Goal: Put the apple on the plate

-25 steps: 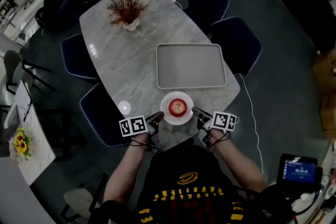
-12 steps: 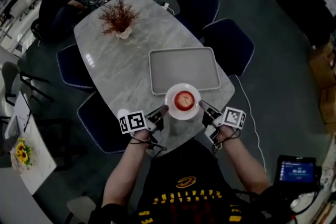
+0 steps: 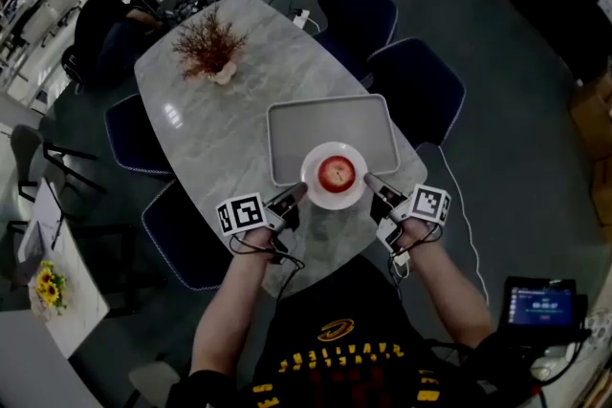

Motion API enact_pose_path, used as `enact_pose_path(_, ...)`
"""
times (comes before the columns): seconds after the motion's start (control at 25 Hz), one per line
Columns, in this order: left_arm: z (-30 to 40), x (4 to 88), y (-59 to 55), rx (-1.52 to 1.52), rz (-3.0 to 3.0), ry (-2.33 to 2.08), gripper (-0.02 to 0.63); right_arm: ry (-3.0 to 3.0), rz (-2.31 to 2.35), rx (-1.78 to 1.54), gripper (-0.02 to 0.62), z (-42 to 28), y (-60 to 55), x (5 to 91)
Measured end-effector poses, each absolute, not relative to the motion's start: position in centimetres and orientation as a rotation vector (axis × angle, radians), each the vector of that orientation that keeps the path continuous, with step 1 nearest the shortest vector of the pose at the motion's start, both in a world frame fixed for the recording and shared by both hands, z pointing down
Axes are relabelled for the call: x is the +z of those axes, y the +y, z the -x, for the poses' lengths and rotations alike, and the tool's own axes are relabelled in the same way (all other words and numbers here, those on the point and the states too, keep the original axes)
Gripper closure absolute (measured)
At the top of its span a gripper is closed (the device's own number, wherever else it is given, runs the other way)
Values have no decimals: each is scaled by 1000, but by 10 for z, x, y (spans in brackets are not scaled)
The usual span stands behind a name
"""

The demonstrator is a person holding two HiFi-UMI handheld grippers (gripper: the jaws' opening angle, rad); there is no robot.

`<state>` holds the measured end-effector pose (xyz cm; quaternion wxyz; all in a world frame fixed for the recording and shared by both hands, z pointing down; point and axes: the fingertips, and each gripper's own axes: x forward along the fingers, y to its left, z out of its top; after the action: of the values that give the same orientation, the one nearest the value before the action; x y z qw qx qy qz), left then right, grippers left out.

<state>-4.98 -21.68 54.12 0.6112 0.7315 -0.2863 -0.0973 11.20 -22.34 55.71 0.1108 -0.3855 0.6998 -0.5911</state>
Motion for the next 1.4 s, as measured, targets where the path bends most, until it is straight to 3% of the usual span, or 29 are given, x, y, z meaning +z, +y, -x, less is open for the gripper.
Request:
enact_pose_path(0.64, 52, 549, -221, -217, -1674, -692, 588, 2055, 1126, -1759, 569, -112, -232, 566)
enact_pose_path(0.88, 40, 584, -302, -187, -1635, -716, 588, 2069, 1094, -1830, 569, -122, -317, 601)
enact_pose_path(1.4, 40, 653, -348, -43, -1582, -764, 588, 2063, 1096, -1921, 568, -116, -364, 667)
